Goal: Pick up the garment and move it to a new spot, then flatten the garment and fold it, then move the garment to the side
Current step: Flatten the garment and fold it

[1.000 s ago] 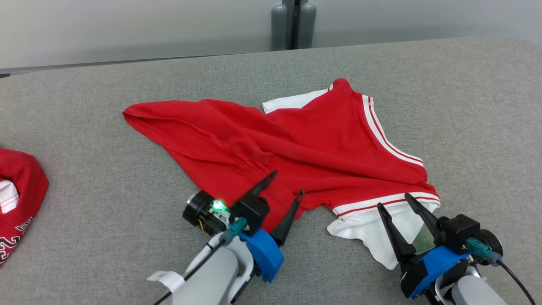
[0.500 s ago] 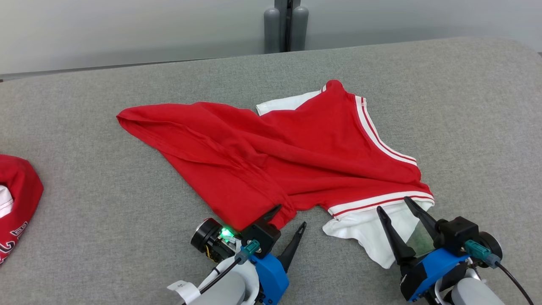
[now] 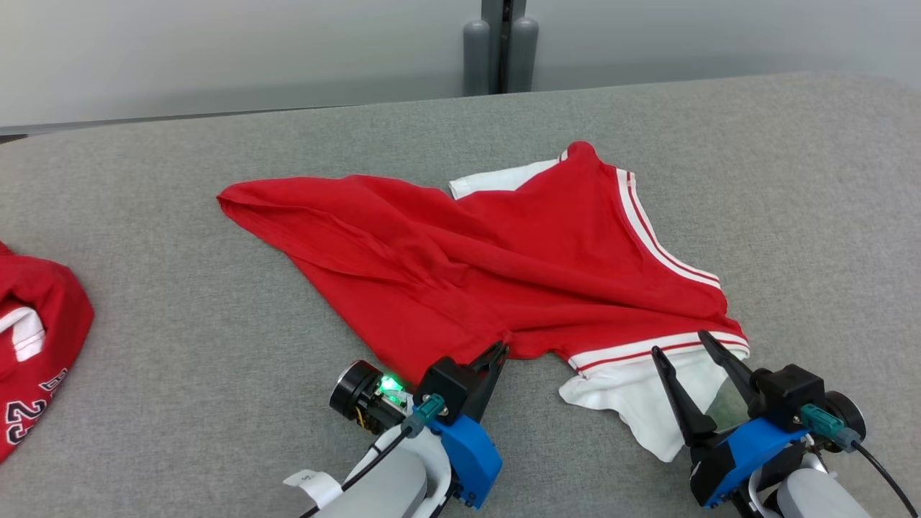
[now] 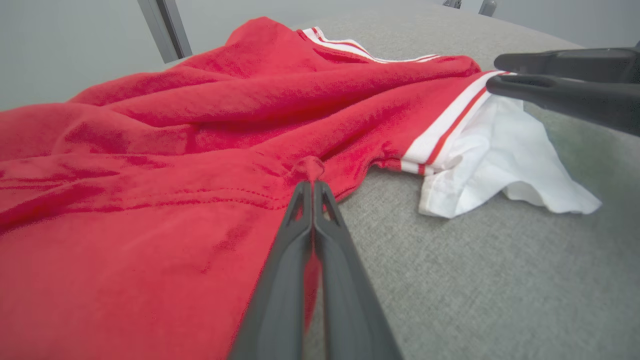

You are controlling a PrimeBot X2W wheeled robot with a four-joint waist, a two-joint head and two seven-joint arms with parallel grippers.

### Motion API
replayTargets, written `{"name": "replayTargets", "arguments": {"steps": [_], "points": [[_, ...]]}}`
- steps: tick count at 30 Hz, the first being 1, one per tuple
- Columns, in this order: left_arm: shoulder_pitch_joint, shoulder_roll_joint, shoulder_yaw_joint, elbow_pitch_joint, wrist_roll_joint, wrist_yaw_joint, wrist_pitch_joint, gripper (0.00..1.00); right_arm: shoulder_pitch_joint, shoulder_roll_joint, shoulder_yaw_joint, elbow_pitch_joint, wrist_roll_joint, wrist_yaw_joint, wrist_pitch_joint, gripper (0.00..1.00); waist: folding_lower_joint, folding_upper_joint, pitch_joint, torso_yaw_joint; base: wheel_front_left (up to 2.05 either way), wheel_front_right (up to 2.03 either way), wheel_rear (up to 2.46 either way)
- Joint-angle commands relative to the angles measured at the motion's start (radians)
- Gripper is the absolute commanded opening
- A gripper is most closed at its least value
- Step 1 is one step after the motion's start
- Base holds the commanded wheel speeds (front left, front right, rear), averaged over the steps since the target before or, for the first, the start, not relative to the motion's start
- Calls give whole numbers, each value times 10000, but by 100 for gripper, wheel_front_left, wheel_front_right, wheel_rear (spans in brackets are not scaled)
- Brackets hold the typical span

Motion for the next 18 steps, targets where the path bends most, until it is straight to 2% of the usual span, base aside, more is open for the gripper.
{"name": "replayTargets", "arguments": {"steps": [1,6,11,15,17,18], "points": [[26,9,220,-318,75,137,-32,0,63,-19,-47,0,-11,-3,-3,100,0,0,-91,86,0,0,0],[577,14,1398,-1799,668,693,-32,0,289,84,-163,84,-13,-3,-3,100,0,0,-545,466,0,0,0],[1613,16,3228,-3172,1249,971,-32,0,577,253,-215,167,-44,-3,-3,100,0,0,-1068,910,0,0,0],[2565,19,4872,-3545,1470,1138,-32,0,752,363,-303,258,-93,-3,-3,100,0,0,-1391,1144,0,0,0],[2959,2,5519,-3558,1502,1198,-31,0,826,416,-321,309,-124,-3,-3,100,0,0,-1531,1214,0,0,0],[2959,2,5519,-3558,1502,1198,-31,0,826,416,-321,309,-124,-3,-3,100,0,0,-1531,1214,0,0,0]]}}
